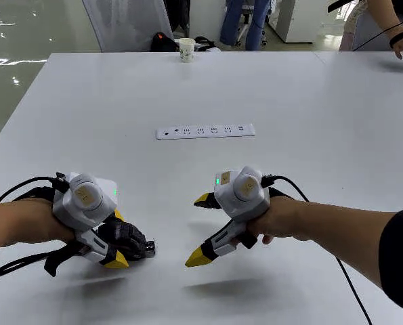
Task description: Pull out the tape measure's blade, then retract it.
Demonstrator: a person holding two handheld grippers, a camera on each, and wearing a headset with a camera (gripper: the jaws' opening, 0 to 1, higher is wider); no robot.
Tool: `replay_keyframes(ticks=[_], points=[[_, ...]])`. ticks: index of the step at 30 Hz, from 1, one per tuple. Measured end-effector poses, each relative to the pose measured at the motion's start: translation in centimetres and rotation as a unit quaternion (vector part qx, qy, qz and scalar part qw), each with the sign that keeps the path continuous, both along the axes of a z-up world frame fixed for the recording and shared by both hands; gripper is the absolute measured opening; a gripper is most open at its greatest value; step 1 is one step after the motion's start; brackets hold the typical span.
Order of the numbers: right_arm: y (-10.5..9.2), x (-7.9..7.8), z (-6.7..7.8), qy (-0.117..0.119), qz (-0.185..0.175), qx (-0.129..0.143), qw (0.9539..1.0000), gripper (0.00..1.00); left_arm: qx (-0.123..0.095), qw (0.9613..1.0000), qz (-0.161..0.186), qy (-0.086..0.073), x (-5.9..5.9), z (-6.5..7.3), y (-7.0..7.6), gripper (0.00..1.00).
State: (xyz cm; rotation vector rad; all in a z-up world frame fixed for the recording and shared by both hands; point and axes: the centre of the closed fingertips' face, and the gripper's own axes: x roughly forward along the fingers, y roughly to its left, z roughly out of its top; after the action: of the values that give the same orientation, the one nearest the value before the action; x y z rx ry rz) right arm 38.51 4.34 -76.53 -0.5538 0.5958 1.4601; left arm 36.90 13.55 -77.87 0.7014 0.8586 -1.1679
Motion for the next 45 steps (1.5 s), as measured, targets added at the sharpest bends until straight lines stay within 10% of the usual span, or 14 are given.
replay_keyframes(ticks=[45], points=[[6.8,-1.8,-3.6,-0.003,0.075,-0.030,0.9967,0.19,0.001,0.9997,-0.002,-0.025,0.4,-0.4,0.3,0.34]])
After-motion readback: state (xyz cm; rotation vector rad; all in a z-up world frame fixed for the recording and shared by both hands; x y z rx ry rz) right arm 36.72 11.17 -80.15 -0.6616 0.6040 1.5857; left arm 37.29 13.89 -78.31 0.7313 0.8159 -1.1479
